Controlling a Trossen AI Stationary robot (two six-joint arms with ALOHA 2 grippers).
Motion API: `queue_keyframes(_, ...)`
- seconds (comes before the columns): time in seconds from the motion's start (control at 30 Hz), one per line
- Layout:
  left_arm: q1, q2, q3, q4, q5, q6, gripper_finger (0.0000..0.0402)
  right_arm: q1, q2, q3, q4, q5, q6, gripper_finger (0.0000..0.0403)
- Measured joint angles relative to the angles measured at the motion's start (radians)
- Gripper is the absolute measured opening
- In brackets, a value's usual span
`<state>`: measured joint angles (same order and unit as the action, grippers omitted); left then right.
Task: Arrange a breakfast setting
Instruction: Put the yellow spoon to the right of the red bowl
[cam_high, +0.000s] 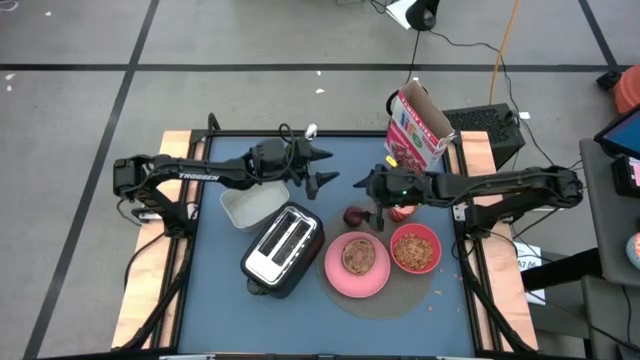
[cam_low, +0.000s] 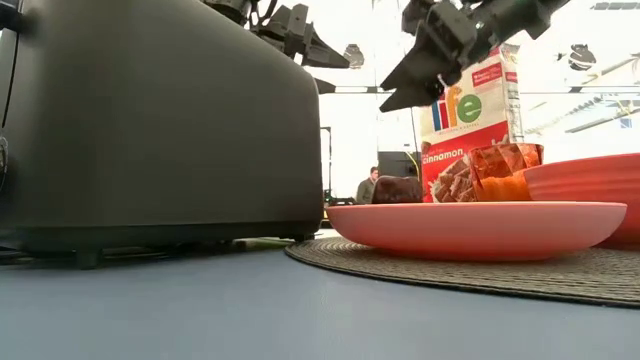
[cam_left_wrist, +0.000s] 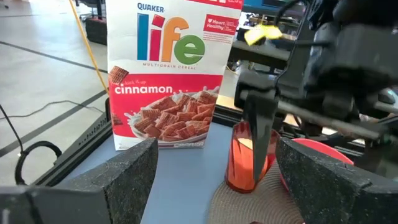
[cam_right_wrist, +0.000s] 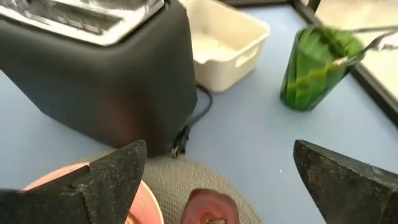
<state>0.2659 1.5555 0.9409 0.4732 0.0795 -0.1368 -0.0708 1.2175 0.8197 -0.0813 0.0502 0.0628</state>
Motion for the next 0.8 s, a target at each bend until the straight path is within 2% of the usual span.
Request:
queue_keyframes(0.13,-0.008,0.0,0.0,0.006,0.0,-0.012,0.0328,0.0,-0.054,0.0,-0.001,0.0,0.0,0.0398)
queue_keyframes(0.3,-0.011,0.0,0.0,0.048,-0.003,-0.113,0.0328,0.0,-0.107,0.0,-0.001,0.0,0.0,0.0398)
queue_keyframes(0.4,-0.01,0.0,0.0,0.058,-0.038,-0.153,0.0328,0.0,-0.129,0.0,-0.002,0.0,0.0,0.0398)
queue_keyframes(0.5,-0.008,0.001,0.029,0.0,-0.097,-0.18,0.0324,0.0,-0.143,0.0,-0.001,0.001,0.0,0.0398)
queue_keyframes(0.6,-0.001,0.001,0.108,-0.152,-0.161,-0.189,0.0304,0.0,-0.144,0.0,-0.001,0.001,-0.015,0.0398)
queue_keyframes(0.8,0.041,0.0,0.328,-0.637,-0.318,-0.235,0.0256,0.0,-0.144,0.0,-0.001,0.001,-0.056,0.0398)
